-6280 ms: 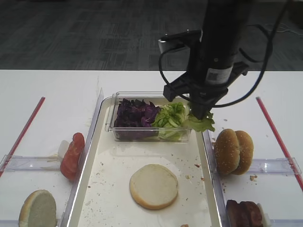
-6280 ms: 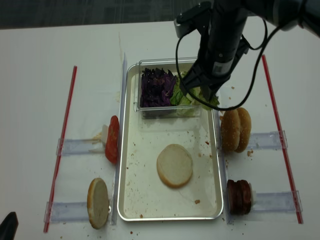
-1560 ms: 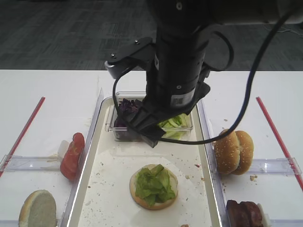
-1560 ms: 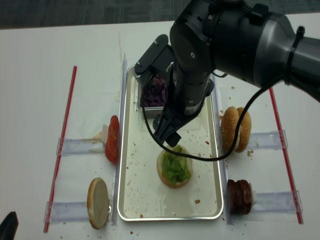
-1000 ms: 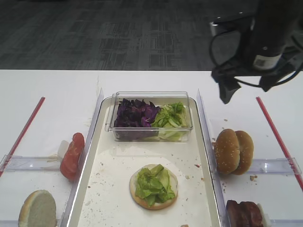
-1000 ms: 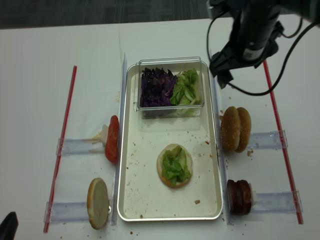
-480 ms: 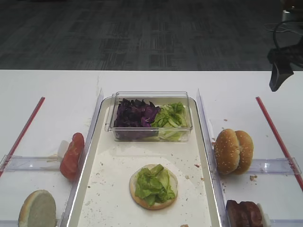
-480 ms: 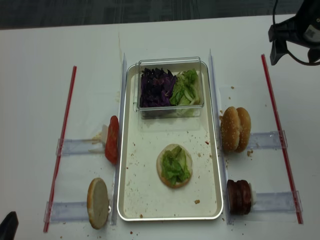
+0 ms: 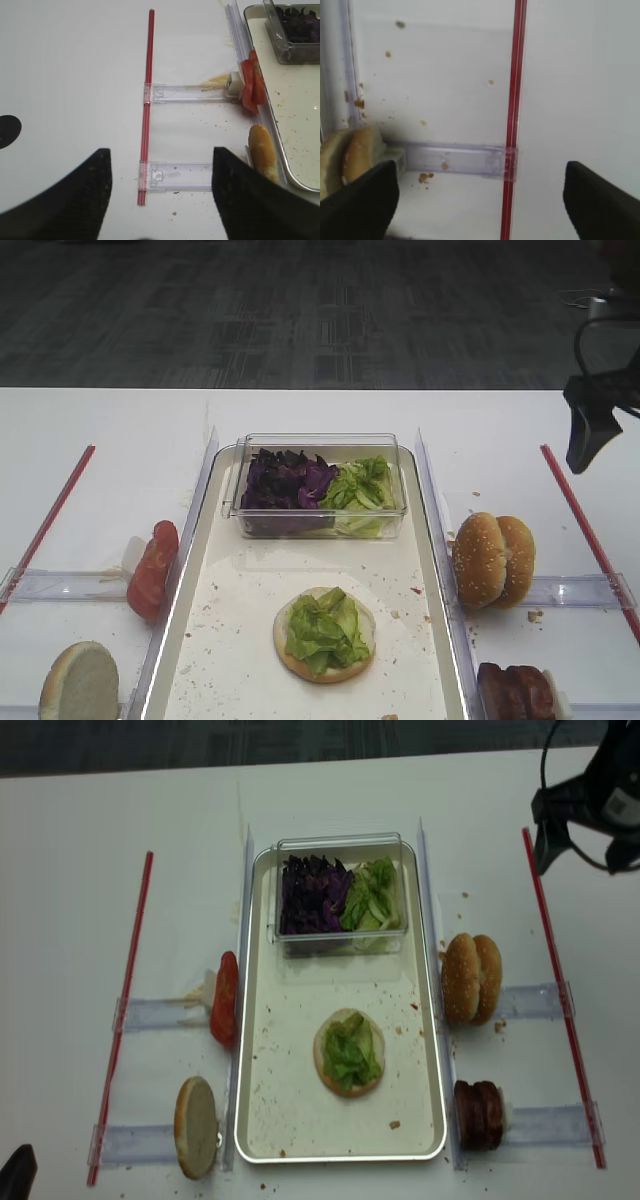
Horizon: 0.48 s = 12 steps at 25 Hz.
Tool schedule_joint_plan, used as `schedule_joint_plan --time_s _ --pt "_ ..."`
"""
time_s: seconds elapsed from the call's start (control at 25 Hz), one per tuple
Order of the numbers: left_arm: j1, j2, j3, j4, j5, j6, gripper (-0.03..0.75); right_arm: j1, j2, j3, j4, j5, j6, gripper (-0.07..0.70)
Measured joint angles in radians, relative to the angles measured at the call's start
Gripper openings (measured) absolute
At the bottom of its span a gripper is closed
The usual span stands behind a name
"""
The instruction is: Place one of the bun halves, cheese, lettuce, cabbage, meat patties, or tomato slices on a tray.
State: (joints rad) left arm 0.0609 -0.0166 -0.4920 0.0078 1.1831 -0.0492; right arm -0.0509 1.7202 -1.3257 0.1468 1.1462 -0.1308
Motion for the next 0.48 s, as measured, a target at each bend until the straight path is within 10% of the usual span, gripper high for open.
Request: schedule_joint_plan --time_s 0.48 --pt "0.0 0.0 0.0 0.0 0.0 0.0 0.435 0.0 -0.23 0.451 0.0 -0.043 -0.007 0.689"
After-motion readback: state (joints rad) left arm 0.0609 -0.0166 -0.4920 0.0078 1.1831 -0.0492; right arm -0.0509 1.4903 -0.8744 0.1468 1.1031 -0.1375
